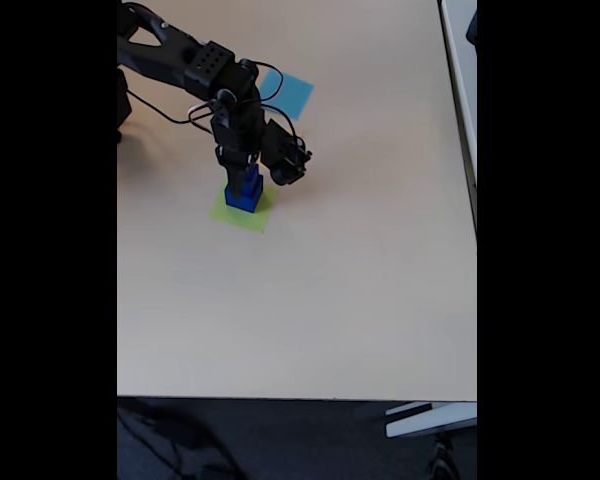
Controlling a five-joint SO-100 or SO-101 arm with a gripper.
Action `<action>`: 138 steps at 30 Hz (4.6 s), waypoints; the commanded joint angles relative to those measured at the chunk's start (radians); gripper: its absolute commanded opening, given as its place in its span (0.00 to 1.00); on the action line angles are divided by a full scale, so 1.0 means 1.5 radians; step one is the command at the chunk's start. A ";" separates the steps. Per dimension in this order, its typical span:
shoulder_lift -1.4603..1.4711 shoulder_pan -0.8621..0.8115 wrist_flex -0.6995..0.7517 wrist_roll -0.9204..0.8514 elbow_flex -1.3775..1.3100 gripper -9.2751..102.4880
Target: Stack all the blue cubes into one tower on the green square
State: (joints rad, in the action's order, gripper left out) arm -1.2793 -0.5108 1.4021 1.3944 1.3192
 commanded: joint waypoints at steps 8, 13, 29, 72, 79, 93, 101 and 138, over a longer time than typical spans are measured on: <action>-0.009 -0.001 0.013 -0.008 -0.054 0.34; -0.009 -0.004 0.013 -0.010 -0.054 0.33; -0.003 -0.013 0.015 -0.020 -0.061 0.33; -0.122 0.295 0.119 0.141 -0.381 0.27; -0.042 0.340 0.107 0.306 -0.334 0.26; -0.013 0.342 0.063 0.385 -0.211 0.25; 0.034 0.296 0.026 0.330 -0.232 0.25; 0.025 0.263 -0.037 0.269 -0.082 0.26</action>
State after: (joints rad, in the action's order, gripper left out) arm -1.1980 -0.1074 1.3729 1.8116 1.1980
